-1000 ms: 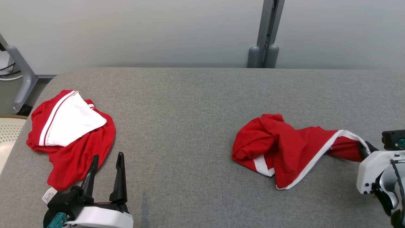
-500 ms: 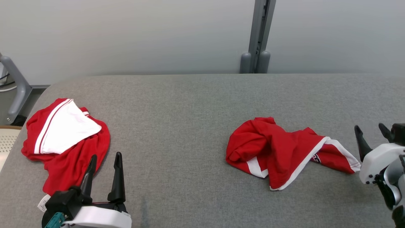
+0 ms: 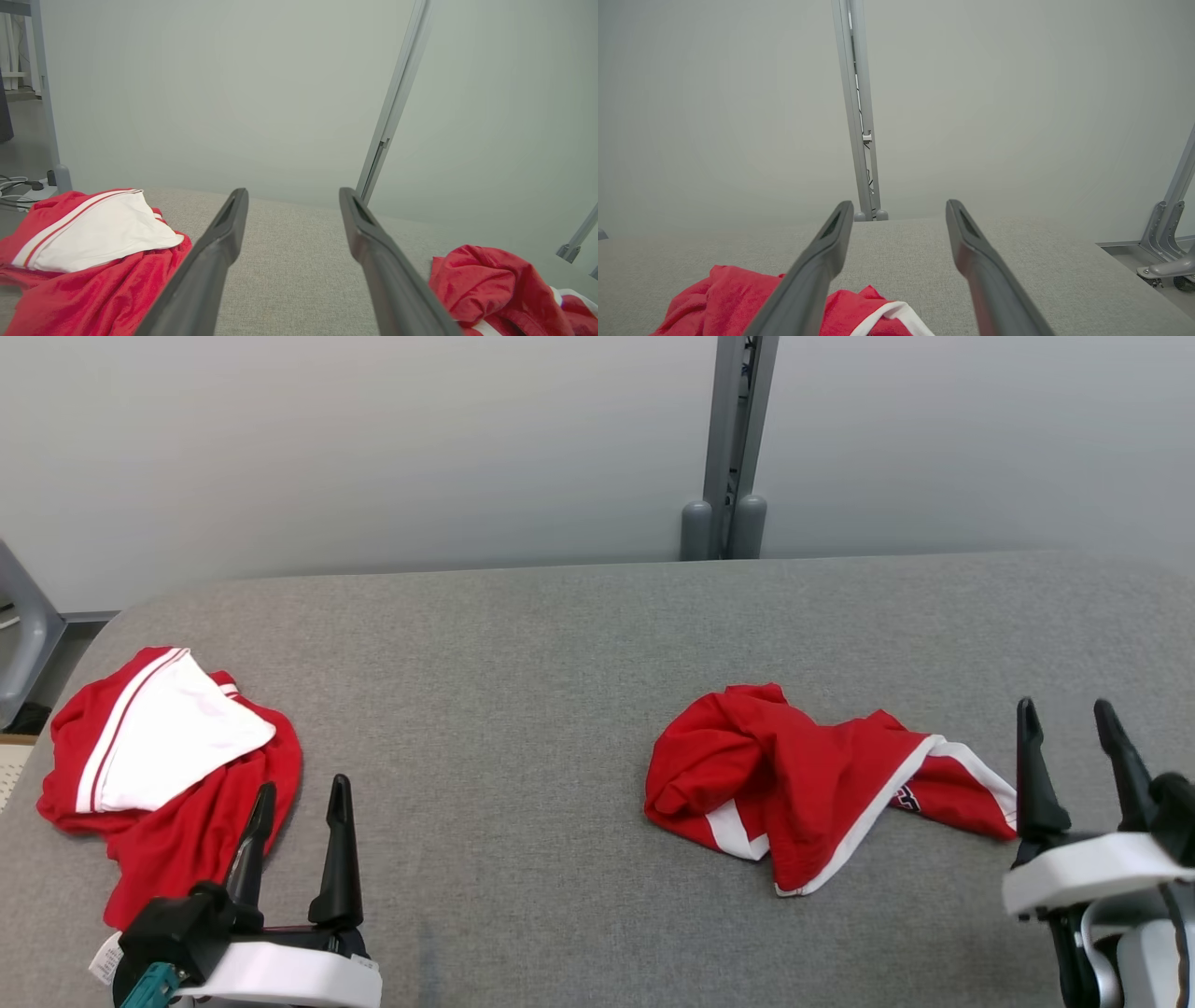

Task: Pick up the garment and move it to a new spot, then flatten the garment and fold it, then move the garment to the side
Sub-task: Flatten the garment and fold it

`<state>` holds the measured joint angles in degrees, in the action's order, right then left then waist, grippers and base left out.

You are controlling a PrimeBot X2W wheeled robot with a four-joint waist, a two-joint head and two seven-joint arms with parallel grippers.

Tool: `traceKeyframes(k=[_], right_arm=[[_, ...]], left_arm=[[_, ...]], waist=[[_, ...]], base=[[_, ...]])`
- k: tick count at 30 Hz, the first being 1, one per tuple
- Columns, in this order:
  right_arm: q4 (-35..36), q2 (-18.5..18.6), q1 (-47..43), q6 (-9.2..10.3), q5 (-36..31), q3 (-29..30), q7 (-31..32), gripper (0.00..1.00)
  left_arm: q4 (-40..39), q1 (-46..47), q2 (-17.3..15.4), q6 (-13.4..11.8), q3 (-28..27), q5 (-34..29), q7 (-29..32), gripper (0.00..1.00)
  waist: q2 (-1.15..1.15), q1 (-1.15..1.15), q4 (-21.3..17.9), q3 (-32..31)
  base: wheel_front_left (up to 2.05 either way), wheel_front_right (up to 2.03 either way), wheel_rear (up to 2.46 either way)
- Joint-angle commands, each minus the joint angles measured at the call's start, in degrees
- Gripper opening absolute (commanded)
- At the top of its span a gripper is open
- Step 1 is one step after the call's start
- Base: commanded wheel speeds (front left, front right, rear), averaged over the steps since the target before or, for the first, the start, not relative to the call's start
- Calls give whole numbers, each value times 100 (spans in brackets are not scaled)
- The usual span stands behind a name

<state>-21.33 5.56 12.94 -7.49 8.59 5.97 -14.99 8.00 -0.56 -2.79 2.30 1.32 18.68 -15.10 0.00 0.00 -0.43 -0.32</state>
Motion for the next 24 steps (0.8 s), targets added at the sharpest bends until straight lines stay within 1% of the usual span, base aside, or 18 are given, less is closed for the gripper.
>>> traceKeyframes(k=[1,5,18,21,24], right_arm=[[175,-73,-203,-1,-10,71,-24,100],[348,-183,-352,-2,-23,62,-25,100],[389,-237,-267,-1,-66,63,-26,100],[381,-238,-260,-2,-49,53,-26,100],[408,-214,-215,-1,-75,100,-26,100]], left_arm=[[-35,-16,-19,-5,-8,-5,-9,100],[-45,-38,-19,-12,18,5,-9,100],[-102,14,-18,-67,135,22,-9,100],[-68,52,-17,20,320,28,40,100],[36,141,-15,162,709,154,435,100]], waist=[[0,0,-49,9],[0,0,-127,33],[0,0,-242,75],[0,0,-258,87],[0,0,-288,126]], base=[[0,0,0],[0,0,0],[0,0,0],[0,0,0],[0,0,0]])
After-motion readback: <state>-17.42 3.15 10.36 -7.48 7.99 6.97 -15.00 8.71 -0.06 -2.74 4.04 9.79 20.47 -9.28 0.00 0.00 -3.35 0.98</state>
